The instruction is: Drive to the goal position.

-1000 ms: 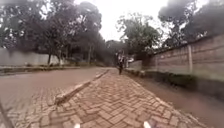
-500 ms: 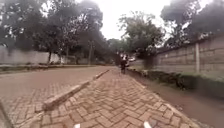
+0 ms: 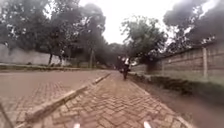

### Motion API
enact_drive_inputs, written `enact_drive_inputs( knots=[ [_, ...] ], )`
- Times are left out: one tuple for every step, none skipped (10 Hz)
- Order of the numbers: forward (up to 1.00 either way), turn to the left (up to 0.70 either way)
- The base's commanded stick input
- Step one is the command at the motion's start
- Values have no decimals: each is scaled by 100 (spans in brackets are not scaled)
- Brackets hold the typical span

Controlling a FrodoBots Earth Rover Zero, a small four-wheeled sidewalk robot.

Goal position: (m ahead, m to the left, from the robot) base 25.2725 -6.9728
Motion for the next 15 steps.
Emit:
enact_drive_inputs(
  knots=[
    [70,18],
    [70,13],
    [70,9],
    [70,6],
    [70,3],
    [70,1],
    [70,3],
    [70,2],
    [70,1],
    [70,0],
    [70,8],
    [70,3],
    [70,0],
    [70,0],
    [70,0]
  ],
)
